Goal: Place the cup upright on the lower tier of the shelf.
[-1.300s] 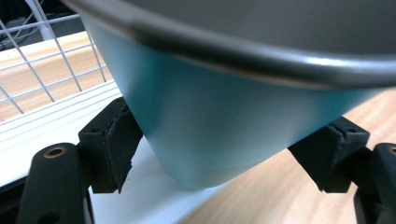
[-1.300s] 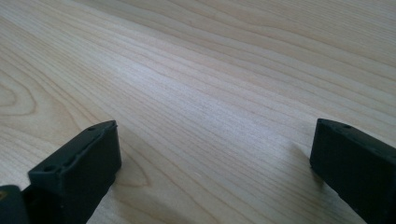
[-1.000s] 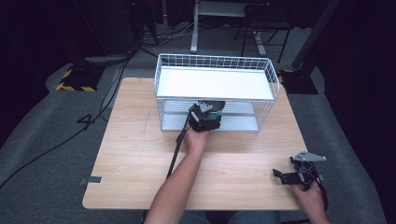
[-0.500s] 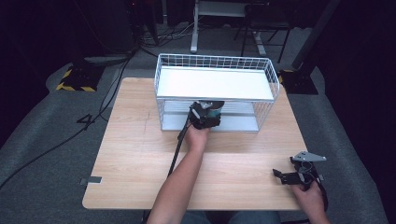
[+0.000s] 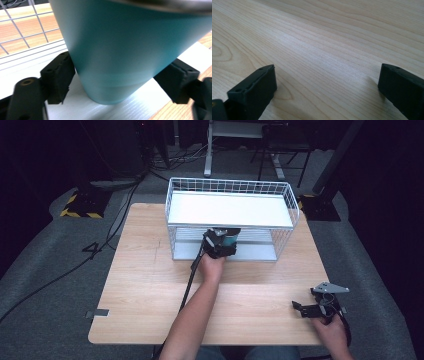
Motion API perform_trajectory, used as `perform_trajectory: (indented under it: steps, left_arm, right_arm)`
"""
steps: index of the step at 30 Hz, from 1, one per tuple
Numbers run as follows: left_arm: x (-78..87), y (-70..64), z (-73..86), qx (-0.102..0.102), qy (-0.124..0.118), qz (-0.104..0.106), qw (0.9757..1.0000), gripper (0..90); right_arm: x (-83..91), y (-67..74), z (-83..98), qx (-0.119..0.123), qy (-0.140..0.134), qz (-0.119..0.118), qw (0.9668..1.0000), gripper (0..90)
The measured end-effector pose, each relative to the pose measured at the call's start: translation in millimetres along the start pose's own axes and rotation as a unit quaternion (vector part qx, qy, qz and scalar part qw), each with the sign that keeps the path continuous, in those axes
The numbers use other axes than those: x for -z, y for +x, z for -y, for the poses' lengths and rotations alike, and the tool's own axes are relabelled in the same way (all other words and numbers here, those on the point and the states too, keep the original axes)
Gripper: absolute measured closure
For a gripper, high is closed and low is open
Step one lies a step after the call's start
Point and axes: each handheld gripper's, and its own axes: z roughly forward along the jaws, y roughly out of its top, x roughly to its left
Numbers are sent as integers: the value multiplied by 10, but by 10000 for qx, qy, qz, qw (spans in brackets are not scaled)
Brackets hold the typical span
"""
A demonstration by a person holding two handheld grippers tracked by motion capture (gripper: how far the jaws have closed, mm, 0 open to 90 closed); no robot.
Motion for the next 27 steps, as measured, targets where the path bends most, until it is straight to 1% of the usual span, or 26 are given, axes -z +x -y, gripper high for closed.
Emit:
perform_trajectory:
  steps: [1, 3, 6, 7, 8, 9, 10, 11, 12, 13, 14, 15, 16, 17, 18, 19, 20, 21, 22, 24, 27]
  left_arm:
    - [4, 1, -1, 38, 2, 24, 10000, 150]
    - [12, 4, 1, 60, -11, -14, 10000, 146]
    - [50, 26, 3, 88, -57, -13, 9999, 86]
    - [67, 32, 6, 138, -73, -29, 9999, 65]
    - [81, 36, 9, 171, -85, -19, 9998, 52]
    - [109, 46, 15, 162, -86, 0, 9998, 48]
    - [139, 37, 23, 243, -134, -171, 9995, 48]
    - [173, 44, 30, 230, -132, -154, 9995, 48]
    - [192, 50, 34, 226, -154, -73, 9996, 46]
    - [224, 73, 35, 101, -163, 41, 9998, 43]
    - [262, 90, 37, 26, -178, 104, 9998, 43]
    - [301, 101, 41, -7, -207, 163, 9997, 43]
    - [357, 78, 57, 182, -259, -13, 9995, 43]
    - [401, 76, 64, 209, -275, -34, 9994, 43]
    - [429, 83, 66, 184, -295, -8, 9994, 43]
    - [481, 93, 72, 140, -298, 63, 9994, 43]
    - [526, 83, 77, 213, -322, 34, 9992, 43]
    - [569, 94, 77, 156, -279, 54, 9995, 44]
    - [596, 96, 84, 187, -215, 118, 9995, 42]
    - [683, 97, 113, 106, -249, 88, 9996, 45]
    - [828, 100, 160, 64, -249, 144, 9996, 51]
  right_arm:
    - [0, 0, 0, 0, 1, 0, 10000, 23]
    - [0, 0, 0, 0, 0, 0, 10000, 23]
    - [0, 0, 0, 1, 0, -1, 10000, 23]
    - [0, 0, 0, 0, 0, -1, 10000, 23]
    - [0, 0, 0, -1, 0, 0, 10000, 23]
    - [0, 0, 0, 0, 0, -1, 10000, 23]
    - [0, 0, 0, 0, 0, 0, 10000, 23]
    - [0, 0, 0, -2, 1, 0, 10000, 23]
    - [0, 0, 0, 0, 1, 0, 10000, 23]
    - [0, 0, 0, 0, -1, -1, 10000, 23]
    - [0, 0, 0, 0, -1, 0, 10000, 23]
    - [0, 0, 0, 0, 0, -1, 10000, 23]
    - [0, 0, 0, -1, -1, -1, 10000, 23]
    - [0, 0, 0, -1, 0, -1, 10000, 23]
    - [0, 0, 0, 0, -1, -1, 10000, 23]
    - [0, 0, 0, 0, 0, -1, 10000, 23]
    - [0, 0, 0, -2, 0, -3, 10000, 23]
    - [0, 0, 0, -1, 0, -2, 10000, 23]
    - [0, 0, 0, 0, -1, -1, 10000, 23]
    - [0, 0, 0, -1, 0, -2, 10000, 23]
    - [0, 0, 0, -1, 0, -2, 10000, 23]
